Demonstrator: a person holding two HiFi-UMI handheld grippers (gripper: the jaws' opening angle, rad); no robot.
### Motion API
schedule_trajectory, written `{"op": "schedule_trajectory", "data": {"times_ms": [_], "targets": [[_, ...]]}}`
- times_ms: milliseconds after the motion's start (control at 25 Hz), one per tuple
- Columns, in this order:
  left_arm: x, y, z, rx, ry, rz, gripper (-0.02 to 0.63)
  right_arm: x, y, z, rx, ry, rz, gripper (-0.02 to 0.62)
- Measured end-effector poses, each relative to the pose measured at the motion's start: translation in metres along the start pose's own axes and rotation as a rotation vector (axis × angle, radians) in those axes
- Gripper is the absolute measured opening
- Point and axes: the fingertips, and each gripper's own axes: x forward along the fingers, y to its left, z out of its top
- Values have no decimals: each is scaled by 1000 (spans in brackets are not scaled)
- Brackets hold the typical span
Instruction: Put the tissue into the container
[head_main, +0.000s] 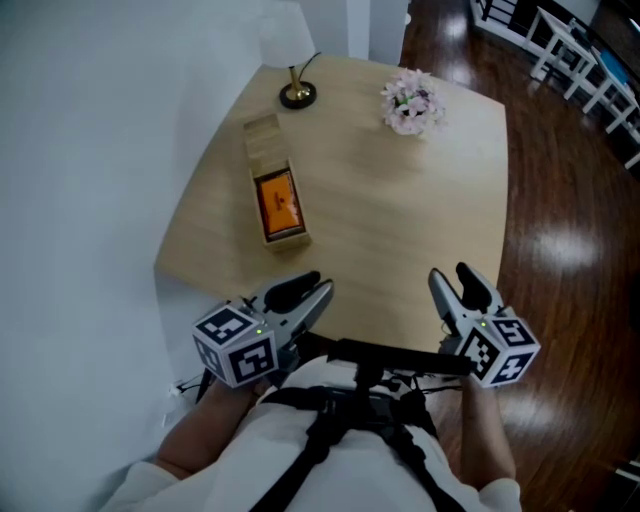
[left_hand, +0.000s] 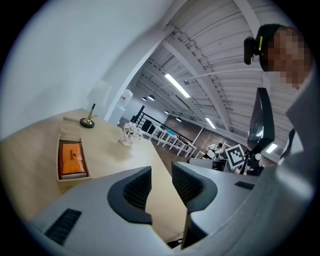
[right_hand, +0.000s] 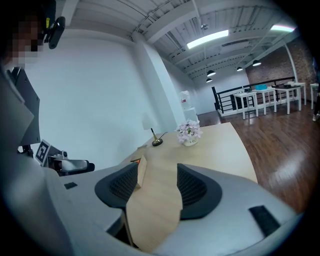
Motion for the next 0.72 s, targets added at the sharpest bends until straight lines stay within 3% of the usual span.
{"op": "schedule_trajectory", "data": {"times_ms": [720], "targets": [[-3, -12, -13, -8, 29, -43, 129, -12, 12, -25, -14, 6, -22, 258]]}}
